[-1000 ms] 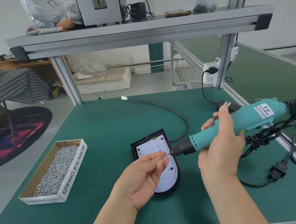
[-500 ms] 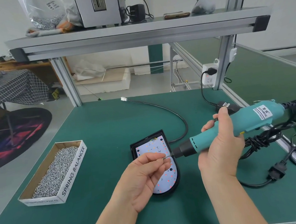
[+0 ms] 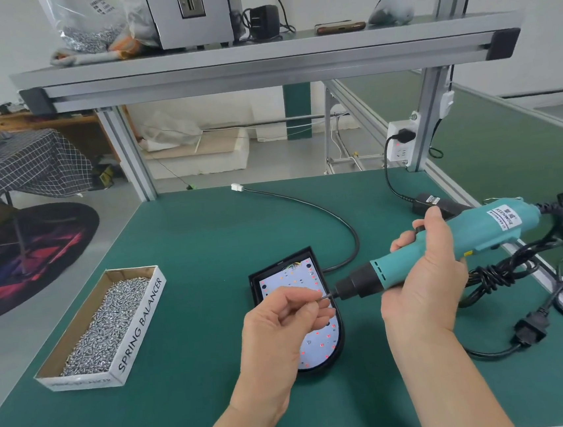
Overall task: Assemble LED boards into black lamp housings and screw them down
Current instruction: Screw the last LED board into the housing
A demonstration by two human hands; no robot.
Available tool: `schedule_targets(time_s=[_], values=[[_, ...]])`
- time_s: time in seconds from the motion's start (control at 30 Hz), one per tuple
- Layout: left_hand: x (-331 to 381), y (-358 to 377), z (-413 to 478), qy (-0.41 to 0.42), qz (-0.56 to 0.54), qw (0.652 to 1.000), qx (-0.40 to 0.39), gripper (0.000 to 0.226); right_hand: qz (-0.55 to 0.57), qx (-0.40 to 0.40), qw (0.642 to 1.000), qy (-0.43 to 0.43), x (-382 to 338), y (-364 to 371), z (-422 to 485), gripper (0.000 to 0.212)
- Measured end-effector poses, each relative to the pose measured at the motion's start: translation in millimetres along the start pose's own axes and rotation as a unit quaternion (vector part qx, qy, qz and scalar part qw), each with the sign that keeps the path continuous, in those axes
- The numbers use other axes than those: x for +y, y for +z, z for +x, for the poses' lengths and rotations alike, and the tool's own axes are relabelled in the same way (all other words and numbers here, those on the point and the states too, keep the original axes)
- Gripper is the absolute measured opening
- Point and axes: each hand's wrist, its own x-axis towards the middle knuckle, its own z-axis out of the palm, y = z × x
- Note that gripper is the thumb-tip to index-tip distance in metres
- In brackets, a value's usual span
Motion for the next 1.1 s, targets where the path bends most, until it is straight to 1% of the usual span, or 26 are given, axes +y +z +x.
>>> schedule_targets(time_s=[0.07, 0.1, 0.13, 0.17, 0.23, 0.27, 0.3, 0.37, 0.4, 0.5, 0.53, 0.6, 0.7, 0.8, 0.87, 1.03, 1.1], values=[[0.4, -6.0, 1.1, -0.017, -0.005, 0.999, -0.030, 0.023, -0.001, -0.003, 1.000, 0.000, 0.2, 1.2, 0.3, 0.022], [-1.1, -11.2, 3.0, -0.026, 0.008, 0.999, -0.037, 0.030, 0.000, -0.004, 1.000, -0.002, 0.1, 1.7, 1.1, 0.022], [-3.3, -18.0, 5.8, -0.029, 0.036, 0.999, -0.026, 0.038, -0.001, -0.006, 1.000, -0.006, -0.2, 1.8, 2.0, 0.022], [-5.9, -26.1, 9.9, -0.025, 0.087, 0.996, 0.017, 0.039, -0.002, -0.007, 1.000, -0.011, -0.7, 1.9, 3.0, 0.022], [-9.9, -44.3, 20.9, -0.016, 0.202, 0.970, 0.136, 0.031, -0.006, -0.009, 1.000, -0.021, -1.6, 2.7, 4.9, 0.022], [-11.1, -52.5, 26.3, -0.031, 0.241, 0.954, 0.174, 0.030, -0.007, -0.009, 1.000, -0.026, -1.5, 3.0, 5.8, 0.022], [-12.3, -58.0, 32.0, -0.066, 0.266, 0.945, 0.180, 0.034, -0.009, -0.011, 0.999, -0.031, -0.9, 3.7, 6.7, 0.021], [-16.3, -59.5, 43.5, -0.142, 0.310, 0.931, 0.132, 0.051, -0.012, -0.020, 0.999, -0.041, 1.6, 6.1, 7.5, 0.021], [-18.5, -56.8, 48.8, -0.161, 0.336, 0.922, 0.108, 0.054, -0.015, -0.027, 0.999, -0.045, 3.7, 8.2, 7.6, 0.021], [-19.5, -41.4, 64.0, -0.177, 0.381, 0.903, 0.092, 0.053, -0.034, -0.054, 0.996, -0.068, 11.6, 18.9, 6.9, 0.022], [-19.5, -37.0, 68.5, -0.186, 0.377, 0.903, 0.090, 0.052, -0.041, -0.065, 0.994, -0.080, 14.5, 23.1, 6.8, 0.023], [-21.2, -30.8, 75.8, -0.204, 0.332, 0.918, 0.075, 0.047, -0.059, -0.088, 0.989, -0.099, 20.3, 31.7, 6.6, 0.022], [-26.3, -23.0, 78.3, -0.223, 0.251, 0.942, 0.017, 0.032, -0.113, -0.126, 0.976, -0.135, 32.1, 43.4, 8.8, 0.020], [-28.3, -18.5, 77.4, -0.224, 0.212, 0.951, 0.010, 0.040, -0.176, -0.161, 0.955, -0.176, 47.1, 50.5, 12.8, 0.020], [-29.9, -19.8, 78.7, -0.223, 0.190, 0.956, 0.006, 0.042, -0.210, -0.179, 0.944, -0.180, 59.8, 53.0, 15.1, 0.024], [-31.6, -22.0, 80.7, -0.223, 0.172, 0.959, 0.004, 0.044, -0.236, -0.229, 0.924, -0.195, 87.0, 57.4, 15.5, 0.046], [-32.6, -22.5, 81.9, -0.222, 0.175, 0.959, 0.008, 0.045, -0.242, -0.235, 0.920, -0.202, 92.5, 58.6, 15.9, 0.050]])
